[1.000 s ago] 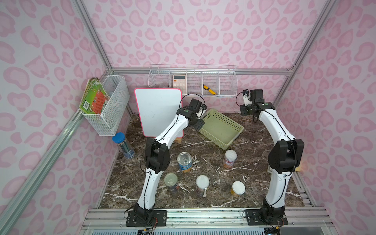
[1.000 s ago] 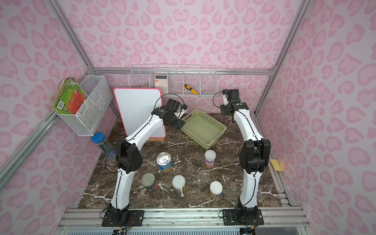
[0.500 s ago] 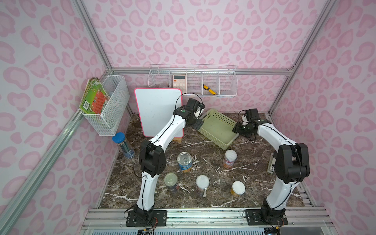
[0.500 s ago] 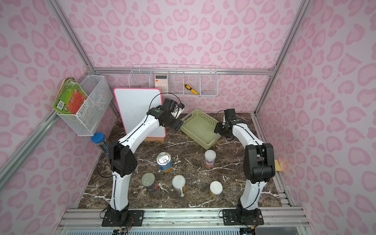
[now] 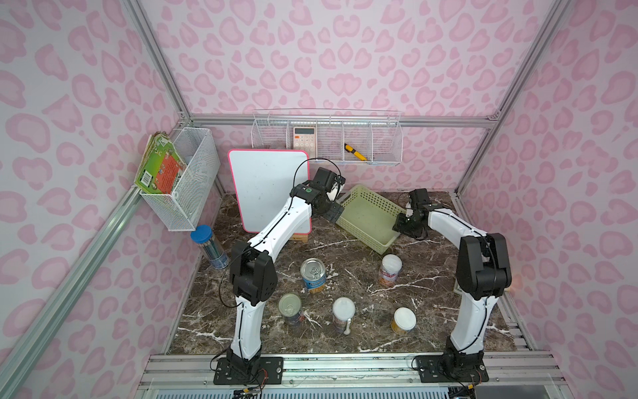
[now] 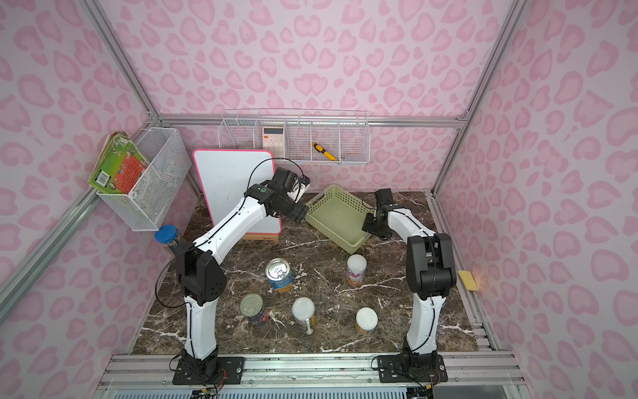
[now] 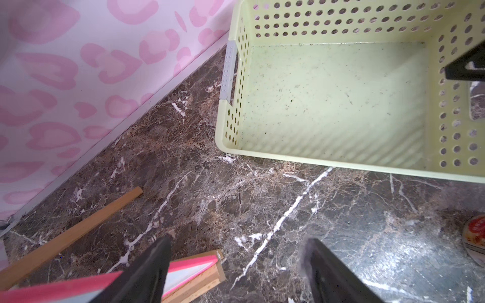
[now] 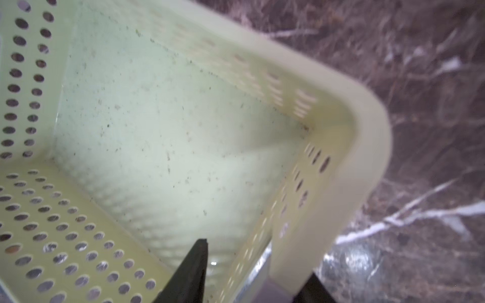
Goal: Put the canned food in the basket
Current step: Adjust the basket at the center of the board.
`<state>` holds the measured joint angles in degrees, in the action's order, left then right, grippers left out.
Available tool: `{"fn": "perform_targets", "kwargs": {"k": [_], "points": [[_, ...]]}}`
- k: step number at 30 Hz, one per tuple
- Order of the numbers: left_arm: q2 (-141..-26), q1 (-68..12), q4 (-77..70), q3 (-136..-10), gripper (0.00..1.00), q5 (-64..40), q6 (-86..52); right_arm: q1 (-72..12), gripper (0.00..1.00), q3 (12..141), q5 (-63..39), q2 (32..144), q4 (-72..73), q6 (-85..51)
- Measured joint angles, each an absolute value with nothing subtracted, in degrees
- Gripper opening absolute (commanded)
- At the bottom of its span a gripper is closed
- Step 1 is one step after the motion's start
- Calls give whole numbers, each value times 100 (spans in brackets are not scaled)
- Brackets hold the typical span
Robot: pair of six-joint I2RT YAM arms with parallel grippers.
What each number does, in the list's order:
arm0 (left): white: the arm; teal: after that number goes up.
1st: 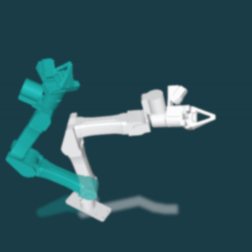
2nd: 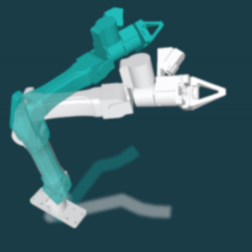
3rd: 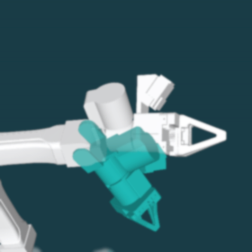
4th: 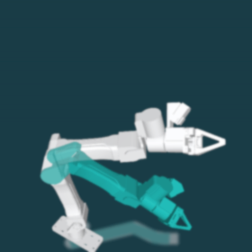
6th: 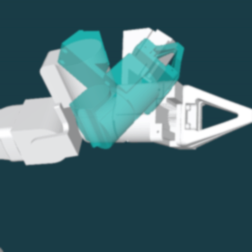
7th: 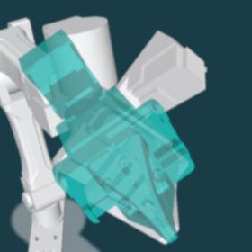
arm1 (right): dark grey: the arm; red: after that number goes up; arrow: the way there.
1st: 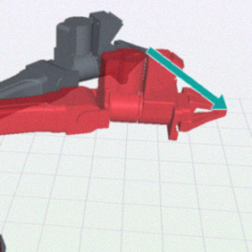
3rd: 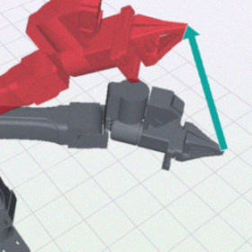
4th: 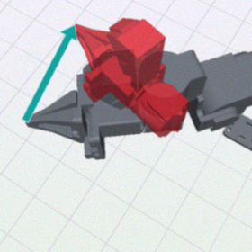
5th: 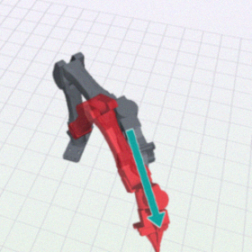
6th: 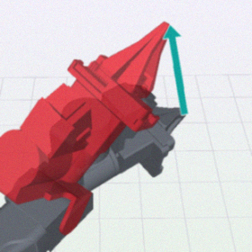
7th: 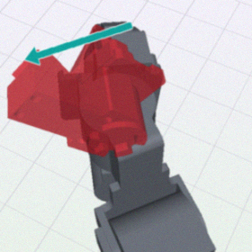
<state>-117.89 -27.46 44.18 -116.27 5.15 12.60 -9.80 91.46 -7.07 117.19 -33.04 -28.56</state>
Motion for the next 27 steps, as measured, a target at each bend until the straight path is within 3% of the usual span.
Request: {"fn": "perform_targets", "kwargs": {"k": [3, 6, 19, 21, 25, 27], "points": [[-11644, -2755, 4399, -11448, 86, 550, 1238, -1000, 18, 9550, -552, 11913, -3494, -2567], [-11421, -2770, 4379, -11172, 86, 589, 1221, -1002, 10, 9732, -510, 11917, -3693, -1959], [-10951, -2821, 4263, -10634, 86, 740, 1028, -1160, 15, 10318, -515, 12278, -4440, -1138], [-10903, -2821, 4254, -10556, 86, 762, 1024, -1304, 21, 10344, -582, 12348, -4493, -1133], [-10814, -2829, 4250, -10383, 87, 779, 943, -1455, 51, 10213, -703, 12315, -4510, -1135], [-10790, -2829, 4246, -10333, 88, 781, 930, -1376, 57, 10123, -659, 12204, -4517, -1186]]}}
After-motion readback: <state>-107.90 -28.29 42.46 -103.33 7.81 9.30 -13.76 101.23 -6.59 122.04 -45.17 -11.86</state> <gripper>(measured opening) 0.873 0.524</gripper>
